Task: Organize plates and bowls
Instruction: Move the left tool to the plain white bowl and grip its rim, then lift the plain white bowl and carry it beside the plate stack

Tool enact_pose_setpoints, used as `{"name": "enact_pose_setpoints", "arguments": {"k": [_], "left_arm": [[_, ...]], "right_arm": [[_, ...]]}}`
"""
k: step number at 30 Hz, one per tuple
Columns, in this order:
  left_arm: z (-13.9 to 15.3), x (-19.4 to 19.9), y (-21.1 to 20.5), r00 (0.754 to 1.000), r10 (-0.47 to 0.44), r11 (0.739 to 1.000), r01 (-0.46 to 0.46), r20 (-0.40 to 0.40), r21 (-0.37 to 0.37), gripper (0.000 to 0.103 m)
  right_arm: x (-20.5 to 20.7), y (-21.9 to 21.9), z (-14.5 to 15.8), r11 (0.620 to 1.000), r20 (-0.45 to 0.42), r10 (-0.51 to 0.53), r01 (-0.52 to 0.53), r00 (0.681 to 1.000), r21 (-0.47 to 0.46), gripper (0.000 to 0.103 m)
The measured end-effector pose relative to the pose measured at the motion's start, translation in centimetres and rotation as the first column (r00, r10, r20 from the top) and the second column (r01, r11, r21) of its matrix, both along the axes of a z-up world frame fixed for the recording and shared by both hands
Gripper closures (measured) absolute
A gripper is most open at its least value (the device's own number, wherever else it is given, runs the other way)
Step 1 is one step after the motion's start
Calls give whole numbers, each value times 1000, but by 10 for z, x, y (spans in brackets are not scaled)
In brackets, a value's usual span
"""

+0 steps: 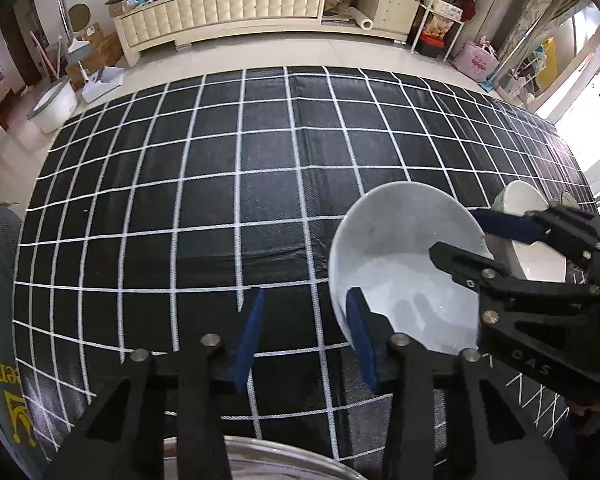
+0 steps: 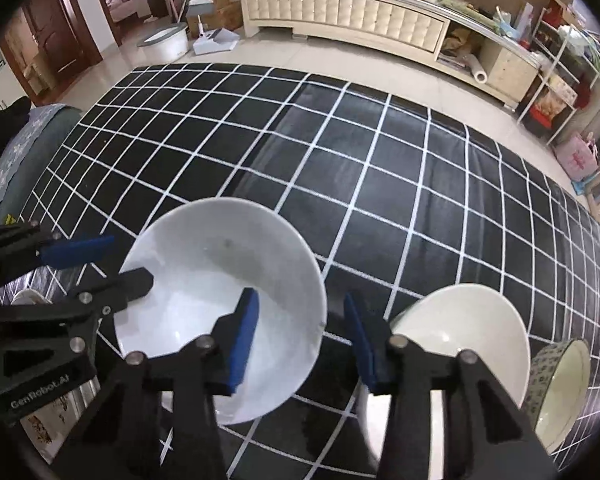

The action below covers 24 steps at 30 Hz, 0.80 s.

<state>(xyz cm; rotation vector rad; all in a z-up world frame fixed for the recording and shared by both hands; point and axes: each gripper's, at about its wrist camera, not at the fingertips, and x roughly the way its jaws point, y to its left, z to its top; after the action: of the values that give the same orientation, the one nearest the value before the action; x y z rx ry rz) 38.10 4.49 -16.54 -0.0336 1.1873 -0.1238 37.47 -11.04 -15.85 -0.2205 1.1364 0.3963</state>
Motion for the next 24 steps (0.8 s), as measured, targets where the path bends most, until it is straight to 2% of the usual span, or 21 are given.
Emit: {"name": "enact_pose_setpoints", "arguments": {"k": [3, 5, 7, 13, 17, 20, 24], "left_arm": [[0, 0, -2, 1000, -9, 1000, 9, -9, -22, 77], [0, -1, -4, 1000, -16, 1000, 16, -9, -16, 79], [-1, -1, -8, 1000, -21, 1000, 21, -7, -3, 80], [-4, 2, -18, 999, -48, 999, 47, -18, -9, 92], [-4, 3, -25, 999, -49, 998, 49, -8, 25, 92], [-4, 0, -28, 999, -40, 999, 41, -14, 25, 92], [-3, -8, -31, 999, -41, 999, 41, -26, 20, 92]], "right_arm": [[0, 2, -2, 1000, -2, 2, -2, 1000, -4, 59], [-2, 4, -3, 1000, -1, 5, -5, 1000, -8, 59], [-4, 6, -5, 1000, -7, 7, -7, 1000, -15, 63], [-8, 5, -7, 999, 14, -2, 2, 1000, -37, 77], [-5, -2, -5, 998, -9, -67, 67, 998, 11, 80], [-8, -3, 2, 994, 14, -108, 108, 994, 18, 80], [-19, -2, 14, 995, 25, -102, 101, 994, 26, 80]]}}
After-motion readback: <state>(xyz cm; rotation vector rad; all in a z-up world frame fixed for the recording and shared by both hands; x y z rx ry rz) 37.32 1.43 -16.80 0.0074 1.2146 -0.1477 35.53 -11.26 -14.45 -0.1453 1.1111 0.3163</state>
